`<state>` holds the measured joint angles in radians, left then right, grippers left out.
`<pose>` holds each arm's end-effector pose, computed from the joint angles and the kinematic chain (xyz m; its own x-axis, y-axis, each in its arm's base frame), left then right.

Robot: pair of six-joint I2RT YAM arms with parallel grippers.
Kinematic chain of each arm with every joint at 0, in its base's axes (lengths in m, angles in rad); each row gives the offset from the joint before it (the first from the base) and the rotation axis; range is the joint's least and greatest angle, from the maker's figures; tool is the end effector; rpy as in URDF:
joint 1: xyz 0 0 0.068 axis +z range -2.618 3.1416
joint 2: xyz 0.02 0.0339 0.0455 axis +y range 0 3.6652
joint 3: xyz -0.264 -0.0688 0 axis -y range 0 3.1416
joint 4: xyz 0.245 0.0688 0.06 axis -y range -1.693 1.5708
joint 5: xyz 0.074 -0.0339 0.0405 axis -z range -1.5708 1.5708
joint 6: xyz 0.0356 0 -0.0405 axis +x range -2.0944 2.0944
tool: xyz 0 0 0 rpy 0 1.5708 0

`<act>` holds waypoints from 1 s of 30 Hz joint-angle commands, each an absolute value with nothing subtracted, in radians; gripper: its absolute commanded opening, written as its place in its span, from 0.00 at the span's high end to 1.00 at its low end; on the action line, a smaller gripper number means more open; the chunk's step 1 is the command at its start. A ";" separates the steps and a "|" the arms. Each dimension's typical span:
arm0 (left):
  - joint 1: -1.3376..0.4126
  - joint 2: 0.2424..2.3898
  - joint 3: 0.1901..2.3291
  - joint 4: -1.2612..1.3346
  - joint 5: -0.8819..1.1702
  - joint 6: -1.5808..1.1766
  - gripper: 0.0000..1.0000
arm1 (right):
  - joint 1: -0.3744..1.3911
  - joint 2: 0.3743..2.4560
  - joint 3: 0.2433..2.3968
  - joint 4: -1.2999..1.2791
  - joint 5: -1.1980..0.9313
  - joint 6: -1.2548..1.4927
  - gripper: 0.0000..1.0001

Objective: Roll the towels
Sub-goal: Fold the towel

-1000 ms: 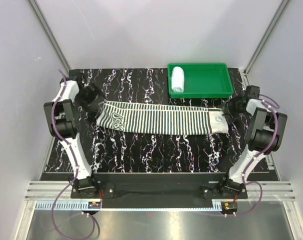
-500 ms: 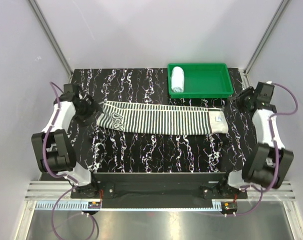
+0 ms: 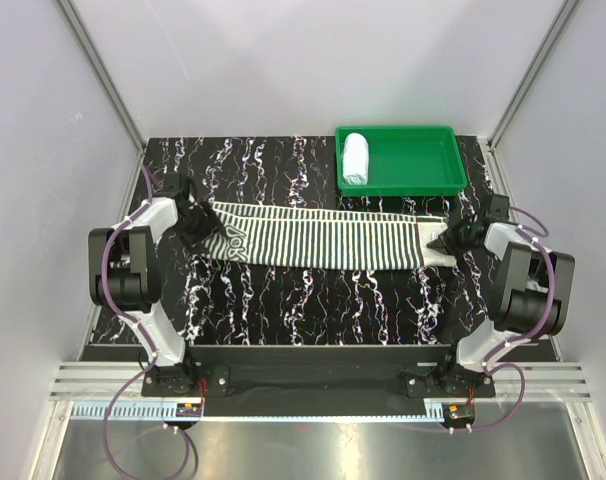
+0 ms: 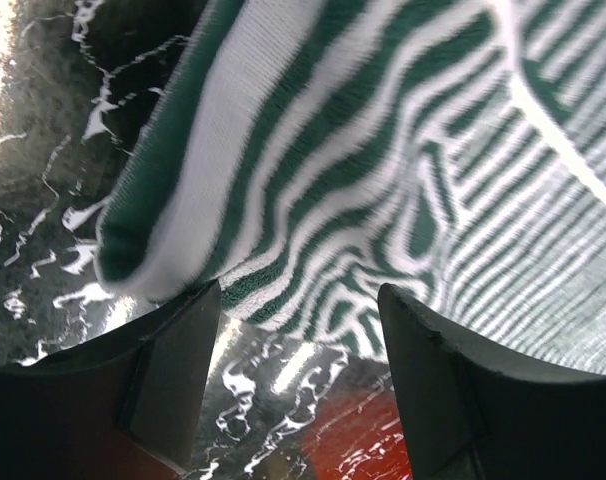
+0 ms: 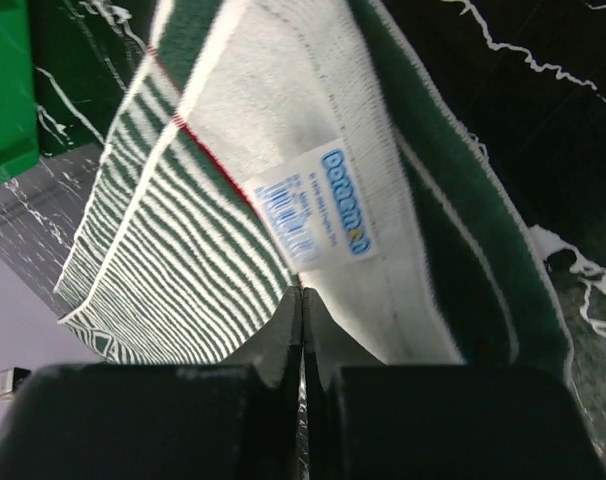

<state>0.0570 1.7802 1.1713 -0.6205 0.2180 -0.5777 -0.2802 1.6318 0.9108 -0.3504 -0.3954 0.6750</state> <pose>0.3465 0.0121 0.1783 -0.7972 -0.5795 -0.1692 -0.4998 0.7907 -0.3536 0.3026 -0.0728 0.1665 -0.6099 0.7756 -0.1626 0.5880 0.5805 0.5632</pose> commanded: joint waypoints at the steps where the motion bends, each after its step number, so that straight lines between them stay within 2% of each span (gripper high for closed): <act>1: 0.074 1.798 1.169 -0.565 0.193 -0.606 0.30 | -0.298 1.683 0.907 -0.282 -0.436 0.678 1.00; 8: 0.152 1.830 1.137 -0.575 0.147 -0.653 0.19 | -0.385 1.776 0.867 -0.255 -0.414 0.683 1.00; 13: 0.181 1.844 1.114 -0.558 0.170 -0.666 0.14 | -0.403 1.822 0.865 -0.244 -0.420 0.686 1.00; 18: 0.179 1.813 1.111 -0.569 0.161 -0.666 0.11 | -0.403 1.784 0.848 -0.258 -0.376 0.695 0.98; 20: 0.176 1.772 1.111 -0.587 0.126 -0.660 0.03 | -0.403 1.735 0.856 -0.265 -0.385 0.693 0.88; 21: 0.169 1.713 1.109 -0.592 0.109 -0.657 0.01 | -0.403 1.714 0.862 -0.285 -0.396 0.692 0.68; 24: 0.123 1.552 1.120 -0.606 0.013 -0.654 0.01 | -0.402 1.609 0.914 -0.354 -0.434 0.675 0.38; 26: 0.072 1.470 1.147 -0.626 -0.085 -0.649 0.01 | -0.402 1.519 0.992 -0.417 -0.436 0.663 0.33; 30: -0.223 1.353 1.283 -0.600 -0.164 -0.603 0.01 | -0.402 1.347 1.136 -0.633 -0.284 0.644 0.21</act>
<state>-0.0349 1.4364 1.1614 -0.6525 -0.0429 -0.6571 -0.3958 1.4998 1.0050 -0.4911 -0.4095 0.6796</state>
